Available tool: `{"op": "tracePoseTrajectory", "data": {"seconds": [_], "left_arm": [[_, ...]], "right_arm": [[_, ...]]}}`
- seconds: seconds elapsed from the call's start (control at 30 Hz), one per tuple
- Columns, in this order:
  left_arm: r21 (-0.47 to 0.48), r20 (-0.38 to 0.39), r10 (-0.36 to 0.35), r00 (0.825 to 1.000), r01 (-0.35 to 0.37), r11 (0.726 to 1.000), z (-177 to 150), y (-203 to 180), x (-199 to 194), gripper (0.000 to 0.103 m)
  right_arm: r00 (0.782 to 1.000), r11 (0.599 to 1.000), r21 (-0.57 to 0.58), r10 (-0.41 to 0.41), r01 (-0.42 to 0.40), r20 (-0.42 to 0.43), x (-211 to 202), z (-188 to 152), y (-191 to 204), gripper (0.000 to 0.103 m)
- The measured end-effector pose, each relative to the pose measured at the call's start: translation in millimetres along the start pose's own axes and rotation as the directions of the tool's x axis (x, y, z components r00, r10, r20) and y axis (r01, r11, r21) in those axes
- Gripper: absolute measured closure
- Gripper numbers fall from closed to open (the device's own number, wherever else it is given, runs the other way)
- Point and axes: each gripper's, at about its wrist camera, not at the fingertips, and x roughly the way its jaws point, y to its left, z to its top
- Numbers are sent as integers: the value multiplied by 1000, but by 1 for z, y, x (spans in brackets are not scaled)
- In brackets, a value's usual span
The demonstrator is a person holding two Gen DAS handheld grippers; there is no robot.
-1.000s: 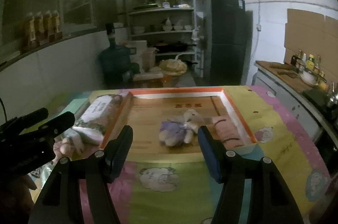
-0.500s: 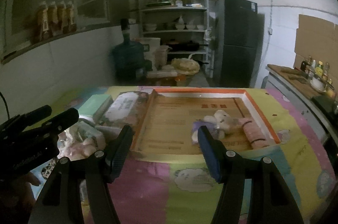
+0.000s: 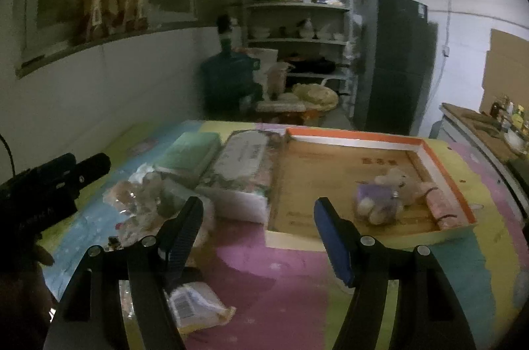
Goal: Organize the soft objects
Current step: 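Move both grippers back toward the pile of soft items, then grasp the white floral cloth ring with the right gripper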
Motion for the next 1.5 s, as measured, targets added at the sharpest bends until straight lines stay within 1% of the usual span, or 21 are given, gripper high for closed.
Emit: {"op": "tracePoseTrajectory", "data": {"seconds": [0.2,0.33,0.47,0.57,0.63,0.7,0.8,0.87,0.9,1.0,1.07,1.17,1.23,1.3,1.4,1.5], "left_arm": [[-40,-11,37,999,-37,998,-7,32,3,25],[-58,-21,46,999,-48,997,-11,49,5,25],[-65,-23,63,998,-64,996,-14,62,7,25],[-76,-42,62,997,-65,995,-16,73,13,25],[-76,-46,61,997,-64,995,-16,77,16,25],[-71,-50,55,997,-58,996,-16,82,18,25],[-59,-56,41,998,-44,997,-17,88,21,25],[-50,-63,24,998,-27,998,-17,92,24,25],[-48,-66,16,998,-19,999,-17,93,26,25],[-49,-82,-15,997,11,999,-18,96,32,25],[-42,-96,-30,995,26,999,-20,95,36,25],[-32,-114,-44,993,41,999,-22,91,43,25],[-34,-125,-57,991,53,998,-23,89,47,25],[-38,-143,-79,987,75,996,-23,85,54,25],[-46,-175,-115,978,108,993,-23,79,63,25],[-40,-202,-121,972,115,993,-24,72,73,25]], "right_arm": [[998,998,-38,55,-56,-29,13,-1,22,32],[994,992,-71,99,-102,-50,24,-1,41,32],[982,977,-105,178,-183,-59,31,2,64,32],[972,964,-135,217,-227,-88,41,1,82,32],[965,957,-145,236,-251,-111,50,2,91,32],[964,955,-156,235,-253,-123,58,2,97,32],[962,953,-168,227,-252,-154,73,3,106,41],[959,953,-168,220,-250,-181,84,1,109,53],[958,954,-166,217,-249,-189,87,0,109,55],[955,954,-169,212,-249,-210,96,-3,114,66],[954,955,-174,201,-241,-222,101,-5,116,79],[953,957,-172,192,-234,-233,106,-4,116,90],[953,958,-159,197,-237,-232,107,-1,113,94],[950,957,-141,218,-253,-223,103,1,110,95],[956,959,-120,236,-259,-177,89,7,103,95],[964,963,-105,233,-247,-129,75,14,94,95]]}}
